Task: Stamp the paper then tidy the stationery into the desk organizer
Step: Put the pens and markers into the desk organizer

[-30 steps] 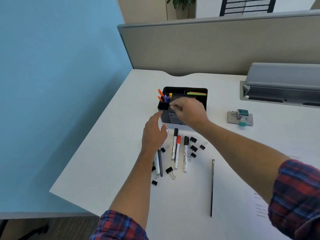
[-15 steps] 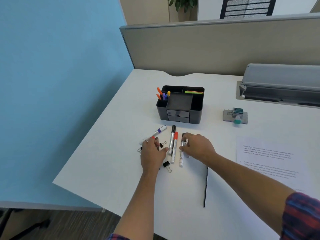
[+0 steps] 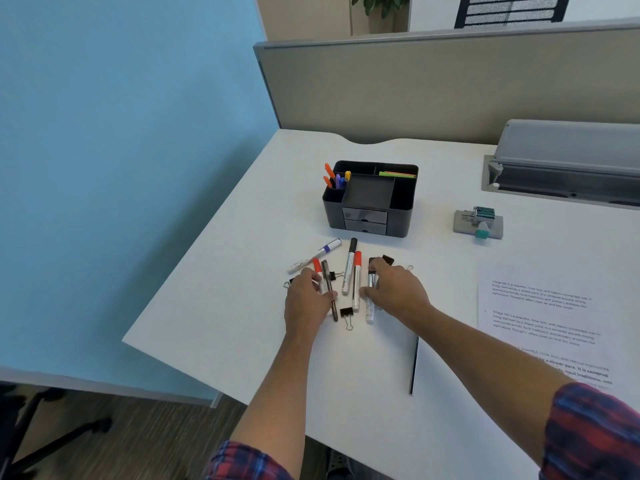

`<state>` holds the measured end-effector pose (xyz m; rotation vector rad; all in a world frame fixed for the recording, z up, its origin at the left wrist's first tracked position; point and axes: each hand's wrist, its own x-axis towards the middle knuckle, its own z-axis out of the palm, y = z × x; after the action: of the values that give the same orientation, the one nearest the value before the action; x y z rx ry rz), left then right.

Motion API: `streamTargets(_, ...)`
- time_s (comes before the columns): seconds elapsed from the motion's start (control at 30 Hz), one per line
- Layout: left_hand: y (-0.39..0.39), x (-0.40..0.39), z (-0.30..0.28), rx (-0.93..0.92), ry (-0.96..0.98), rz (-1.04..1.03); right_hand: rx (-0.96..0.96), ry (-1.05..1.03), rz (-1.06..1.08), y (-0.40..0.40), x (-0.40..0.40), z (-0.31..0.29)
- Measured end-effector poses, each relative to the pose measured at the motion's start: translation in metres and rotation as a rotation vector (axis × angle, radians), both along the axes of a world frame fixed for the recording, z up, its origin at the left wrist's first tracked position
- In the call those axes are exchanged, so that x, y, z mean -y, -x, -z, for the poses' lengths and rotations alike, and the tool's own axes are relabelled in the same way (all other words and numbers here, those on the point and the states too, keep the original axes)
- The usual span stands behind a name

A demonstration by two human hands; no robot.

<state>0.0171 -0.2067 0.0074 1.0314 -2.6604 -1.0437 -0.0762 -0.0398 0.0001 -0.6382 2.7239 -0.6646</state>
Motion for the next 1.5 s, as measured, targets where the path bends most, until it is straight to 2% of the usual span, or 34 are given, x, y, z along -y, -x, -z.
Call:
streamTargets(0.5, 0.005, -0.004, -0.006, 0.067, -0.005, 0.007, -0.145, -0.070, -0.120, -0.016, 0.002, 0.005)
streamTargets(0.77, 0.007, -0.004, -0.012, 0.051, 0.013, 0.025, -0.143, -0.098, -0.138, -0.017, -0.002, 0.005)
streamTargets(1.13, 0.001, 0.032, -0.018, -0.048, -0.161, -0.017, -0.125, -0.108, -0.157, -0.017, -0.001, 0.003)
streamTargets(1.23, -0.001, 0.035, -0.016, -0.037, -0.168, 0.021, -0.243, -0.169, -0.169, -0.021, 0.002, 0.002)
streamTargets(1.33, 0.000, 0.033, -0.012, -0.026, -0.180, 0.060, -0.339, -0.124, -0.209, -0.028, 0.012, -0.001)
streamTargets(1.4, 0.000, 0.031, -0.009, -0.026, -0.187, 0.062, -0.308, -0.064, -0.287, -0.030, 0.025, -0.004)
streamTargets(1.5, 0.001, 0.030, -0.003, -0.033, -0.193, 0.061, -0.236, -0.125, -0.369, -0.031, 0.047, -0.008)
